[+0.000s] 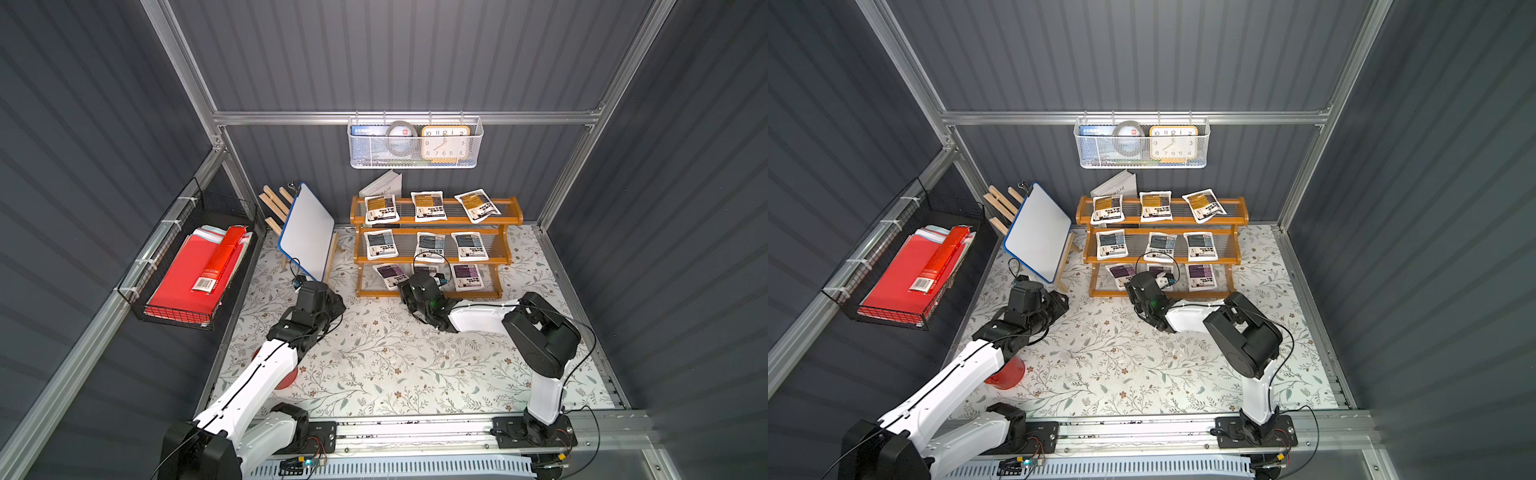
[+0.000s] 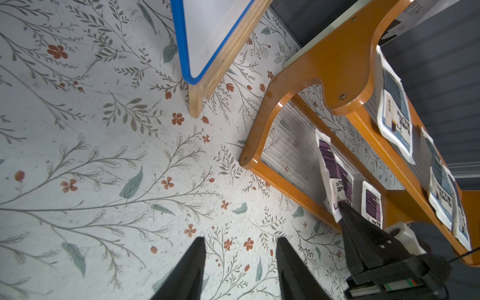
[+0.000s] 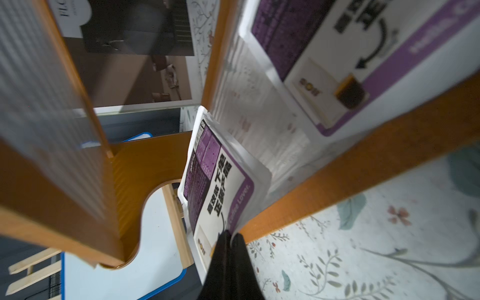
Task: Place the bagged coffee beans on the shelf by color
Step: Place the bagged coffee beans on the shelf.
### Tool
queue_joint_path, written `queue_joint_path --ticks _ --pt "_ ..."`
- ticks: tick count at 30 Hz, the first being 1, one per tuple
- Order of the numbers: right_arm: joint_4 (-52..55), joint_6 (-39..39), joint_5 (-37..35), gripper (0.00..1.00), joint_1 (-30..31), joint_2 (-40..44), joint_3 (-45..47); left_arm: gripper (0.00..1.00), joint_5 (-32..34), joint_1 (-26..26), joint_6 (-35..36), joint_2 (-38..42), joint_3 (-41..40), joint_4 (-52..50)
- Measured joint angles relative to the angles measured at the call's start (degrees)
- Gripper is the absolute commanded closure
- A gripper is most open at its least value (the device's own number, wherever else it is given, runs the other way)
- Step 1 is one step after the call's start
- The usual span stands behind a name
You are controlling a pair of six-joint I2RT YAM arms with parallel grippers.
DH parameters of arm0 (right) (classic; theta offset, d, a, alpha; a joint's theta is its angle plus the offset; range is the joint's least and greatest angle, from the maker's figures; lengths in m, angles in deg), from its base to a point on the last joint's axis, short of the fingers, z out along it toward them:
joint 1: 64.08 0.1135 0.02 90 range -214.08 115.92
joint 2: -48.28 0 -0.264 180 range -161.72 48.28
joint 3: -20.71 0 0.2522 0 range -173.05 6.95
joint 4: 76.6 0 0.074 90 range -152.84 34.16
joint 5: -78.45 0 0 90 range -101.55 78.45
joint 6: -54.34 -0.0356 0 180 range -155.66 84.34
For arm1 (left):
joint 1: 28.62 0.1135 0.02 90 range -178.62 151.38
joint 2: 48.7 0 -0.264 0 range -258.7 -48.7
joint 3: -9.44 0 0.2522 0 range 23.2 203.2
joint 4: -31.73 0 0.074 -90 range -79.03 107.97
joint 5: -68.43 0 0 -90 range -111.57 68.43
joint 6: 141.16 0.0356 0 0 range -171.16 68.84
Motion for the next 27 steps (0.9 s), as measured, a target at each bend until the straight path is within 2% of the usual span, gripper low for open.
queue_joint_path --ticks 2,6,9,17,21,27 --pt "0.1 -1.3 -0.6 0.96 0.1 -1.9 -0.5 0.51 0.0 0.0 0.0 1.1 0.0 -0.6" --pt "-3.8 -2.9 -0.8 0.75 0.3 -5.4 -0.5 0.5 0.0 0.0 0.0 3.2 0.0 -2.1" --pt "-9.7 -3.8 0.4 0.65 0.6 -8.0 -0.5 0.5 0.1 0.0 0.0 3.9 0.0 -2.9" --pt "-19.3 -4.1 2.9 0.55 1.5 -9.1 -0.7 0.49 -0.1 0.0 0.0 2.1 0.2 -3.3" --pt "-23.2 -4.2 4.4 0.53 1.3 -9.8 -1.0 0.49 -0.4 0.0 0.0 1.9 0.2 -3.2" --pt "-21.9 -4.7 8.0 0.46 0.2 -11.1 -1.3 0.49 -0.6 0.0 0.0 1.6 0.2 -2.6"
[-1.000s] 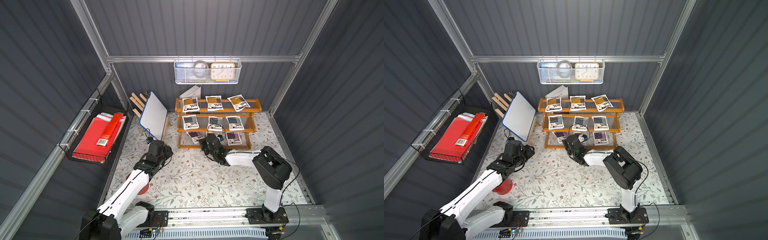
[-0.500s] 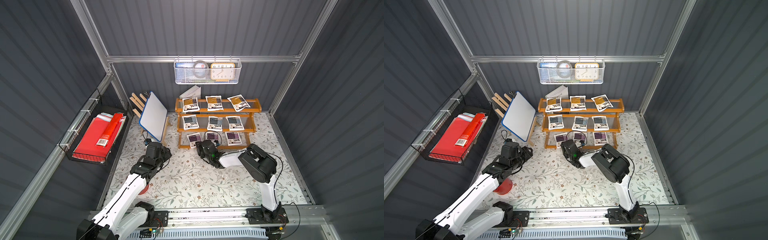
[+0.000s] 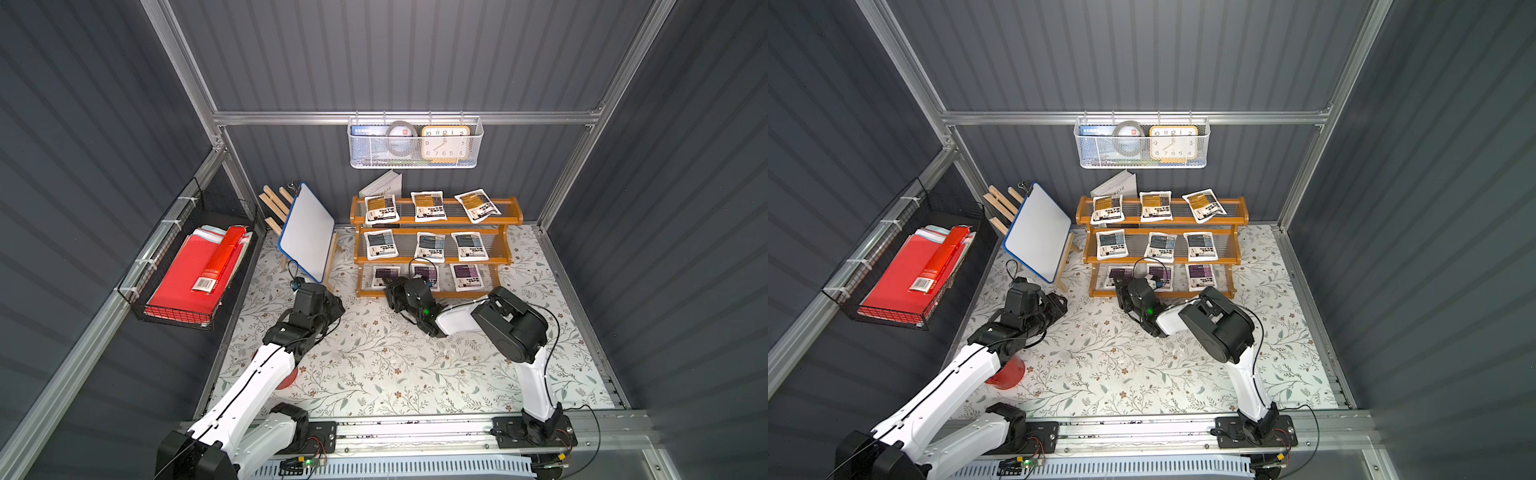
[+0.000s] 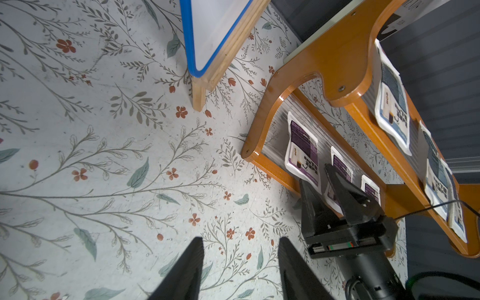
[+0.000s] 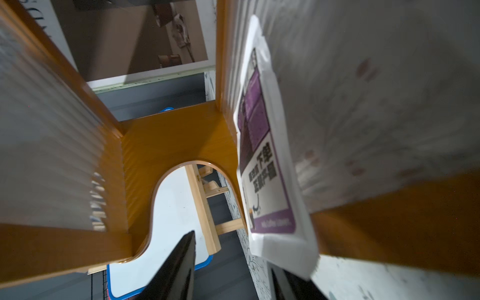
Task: Place the bagged coffee beans on the shelf by color
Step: Place the bagged coffee beans on the shelf.
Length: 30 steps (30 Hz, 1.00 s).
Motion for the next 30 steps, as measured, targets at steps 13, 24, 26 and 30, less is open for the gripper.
queue_joint_path --ticks 13,24,26,30 --pt "10.6 3.8 10.2 0.36 -3.5 7.1 5.1 0.44 -0.6 0.0 0.0 -2.6 0.0 1.2" --pt "37.3 21.9 3.3 0.35 -9.9 30.6 18.2 0.41 9.1 0.0 0.0 -9.5 0.0 2.3" --pt "43.3 25.4 -2.2 0.34 -12.7 37.0 20.3 0.39 11.6 0.0 0.1 -12.3 0.2 2.6" --pt "53.0 32.4 -13.2 0.34 -19.6 48.4 24.4 0.37 15.9 0.7 1.7 -18.6 2.0 3.5"
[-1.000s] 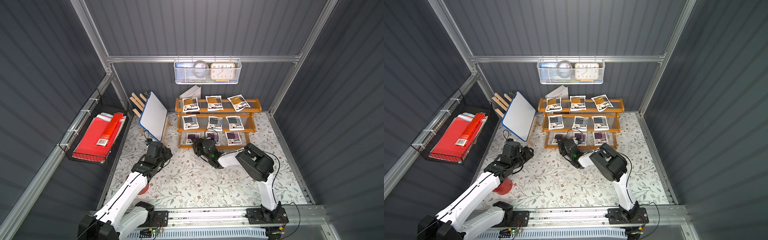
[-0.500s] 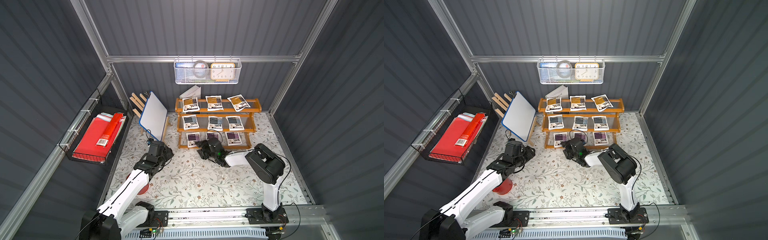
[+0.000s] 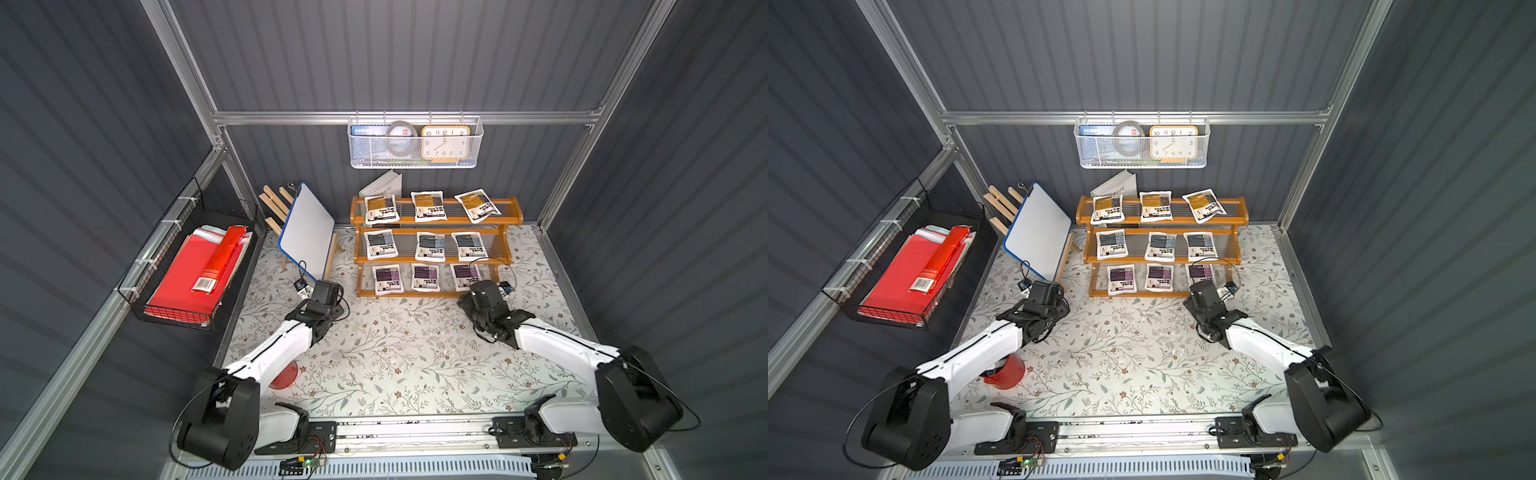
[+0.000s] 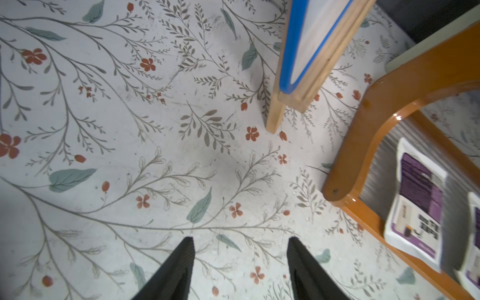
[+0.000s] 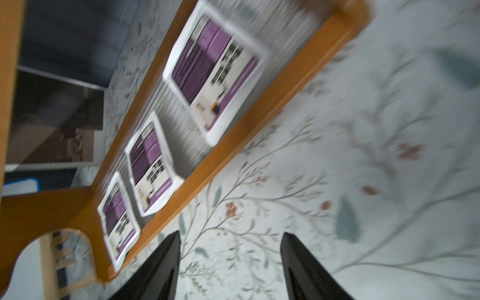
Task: Place the bagged coffee beans on the shelf by color
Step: Place the bagged coffee beans on the shelf, then reset both arms
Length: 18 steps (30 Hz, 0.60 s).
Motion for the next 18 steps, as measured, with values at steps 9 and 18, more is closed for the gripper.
queue_joint_path --ticks 9,18 --pt "5.0 11.3 -11.3 0.32 -21.9 4.1 0.8 0.01 2.6 6.2 4.5 -10.8 4.0 7.3" --pt "-12.6 30.6 -12.6 0.3 -25.0 -14.0 -3.1 0.01 8.8 8.0 11.1 -11.6 3.7 17.2"
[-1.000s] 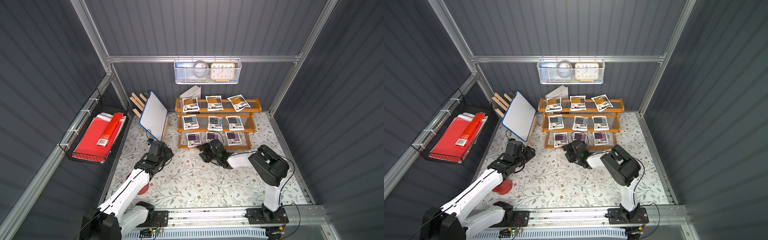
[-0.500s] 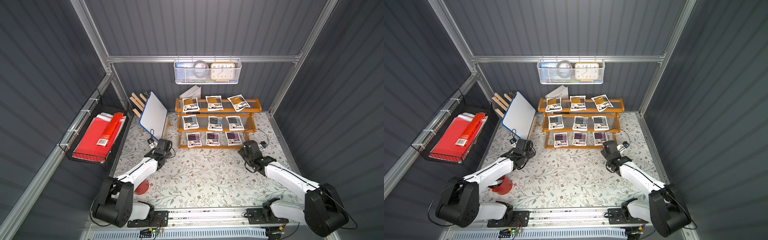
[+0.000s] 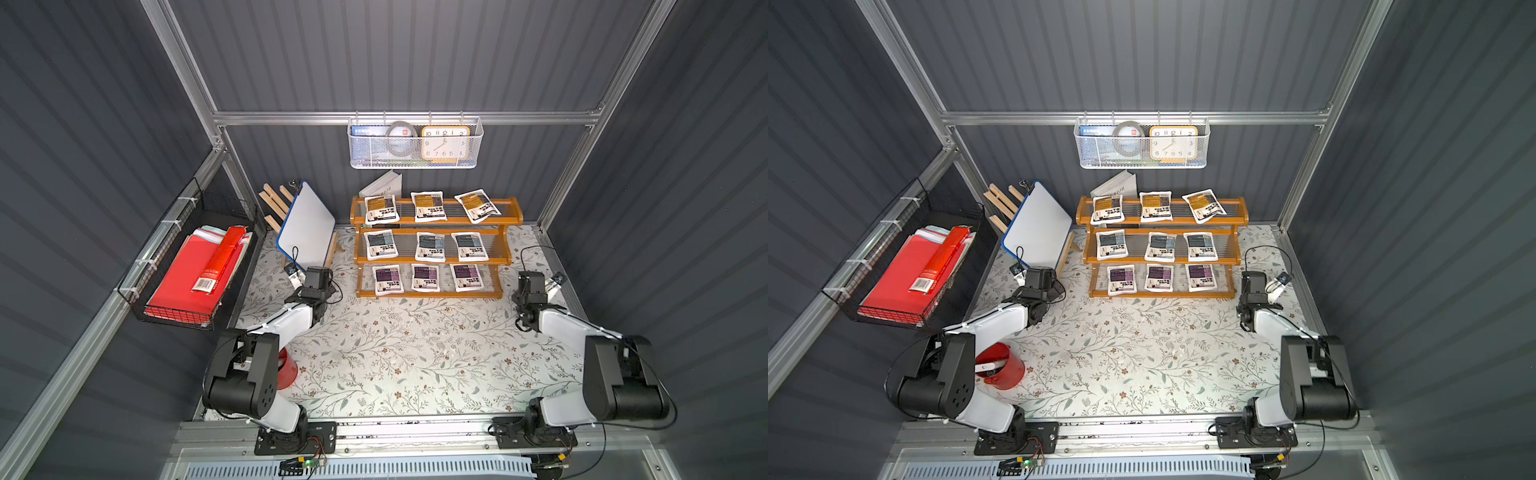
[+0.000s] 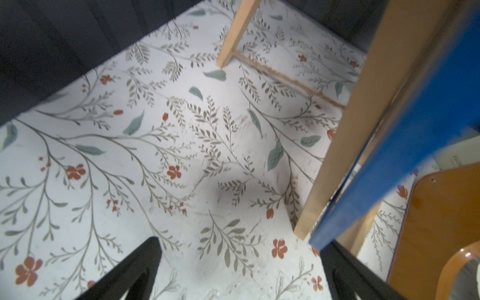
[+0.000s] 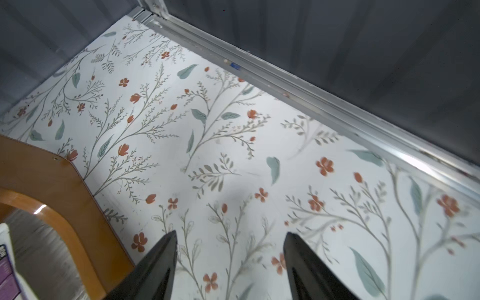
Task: Place the bagged coffee beans on the shelf by color
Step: Reset both arms
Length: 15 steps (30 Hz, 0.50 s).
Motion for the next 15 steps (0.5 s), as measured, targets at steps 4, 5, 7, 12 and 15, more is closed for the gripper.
queue_joint_path --ticks 4,5,7,12,15 --pt "-7.8 7.6 1.4 0.35 0.0 -6.3 -2.8 0.01 3.6 0.0 3.7 2.0 -3.5 6.3" --pt "-10.2 9.6 1.3 0.35 0.2 -7.3 -2.6 0.01 4.2 0.1 4.5 2.5 -4.4 7.7" --pt "-18.3 13.6 2.1 0.34 0.2 -7.1 1.7 0.01 4.8 0.4 6.8 2.9 -6.4 11.6" --pt "-39.2 23.0 12.7 0.14 -0.2 0.1 19.2 0.01 4.9 1.0 12.5 2.9 -10.0 21.6" --pt "-55.3 26.4 16.7 0.01 -0.1 -1.3 28.0 0.01 3.8 1.6 16.0 2.7 -11.6 27.4"
